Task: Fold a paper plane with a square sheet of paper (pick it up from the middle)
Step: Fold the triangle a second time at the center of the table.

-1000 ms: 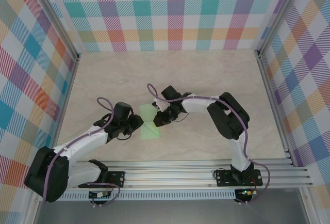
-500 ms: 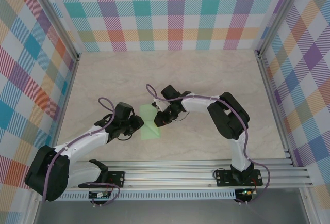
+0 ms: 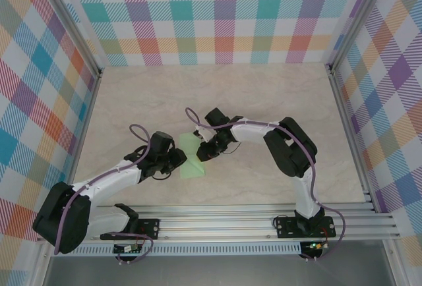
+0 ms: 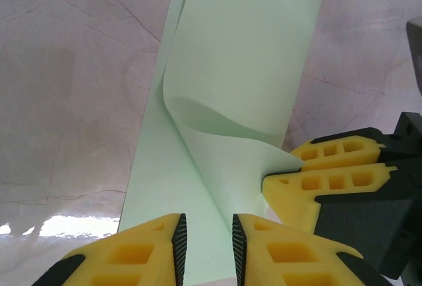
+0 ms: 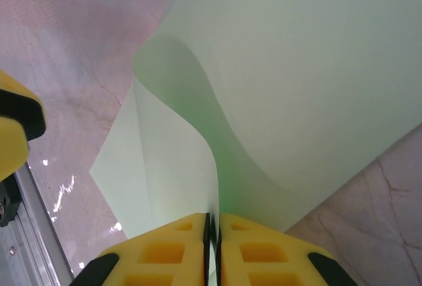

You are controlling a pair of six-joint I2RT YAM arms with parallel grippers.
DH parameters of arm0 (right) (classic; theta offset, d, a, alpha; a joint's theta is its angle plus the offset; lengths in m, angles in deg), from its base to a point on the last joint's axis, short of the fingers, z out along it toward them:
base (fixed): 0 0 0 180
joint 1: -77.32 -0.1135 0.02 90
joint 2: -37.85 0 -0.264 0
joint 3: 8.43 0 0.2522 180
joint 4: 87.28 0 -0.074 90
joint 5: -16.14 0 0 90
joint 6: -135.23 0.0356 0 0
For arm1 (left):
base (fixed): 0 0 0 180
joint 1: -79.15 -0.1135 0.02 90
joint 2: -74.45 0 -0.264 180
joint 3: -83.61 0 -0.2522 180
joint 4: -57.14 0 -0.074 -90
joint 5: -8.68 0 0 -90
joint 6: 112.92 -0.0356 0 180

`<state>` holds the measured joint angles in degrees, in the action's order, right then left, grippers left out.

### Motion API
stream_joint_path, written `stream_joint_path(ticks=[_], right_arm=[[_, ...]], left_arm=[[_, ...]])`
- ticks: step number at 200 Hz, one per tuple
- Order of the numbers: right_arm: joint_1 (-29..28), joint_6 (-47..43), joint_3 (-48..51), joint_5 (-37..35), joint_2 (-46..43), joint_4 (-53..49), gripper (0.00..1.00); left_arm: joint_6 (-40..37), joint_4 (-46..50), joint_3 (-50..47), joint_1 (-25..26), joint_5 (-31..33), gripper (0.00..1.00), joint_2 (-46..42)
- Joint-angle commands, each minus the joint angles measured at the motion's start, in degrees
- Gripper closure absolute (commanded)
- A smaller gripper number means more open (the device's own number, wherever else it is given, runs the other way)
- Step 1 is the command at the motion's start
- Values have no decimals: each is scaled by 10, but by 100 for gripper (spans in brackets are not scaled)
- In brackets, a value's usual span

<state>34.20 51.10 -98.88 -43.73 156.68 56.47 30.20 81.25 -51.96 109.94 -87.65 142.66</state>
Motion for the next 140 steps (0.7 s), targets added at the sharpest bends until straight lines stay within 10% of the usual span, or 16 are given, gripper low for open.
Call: stream_joint_path(ticks=[1, 140], right_arm=[[3, -22, -20, -1, 16, -16, 87], [3, 4, 17, 12, -15, 9, 86]], left_arm=[[6, -9, 16, 6, 9, 73, 5], [16, -3, 36, 10, 22, 74, 24]])
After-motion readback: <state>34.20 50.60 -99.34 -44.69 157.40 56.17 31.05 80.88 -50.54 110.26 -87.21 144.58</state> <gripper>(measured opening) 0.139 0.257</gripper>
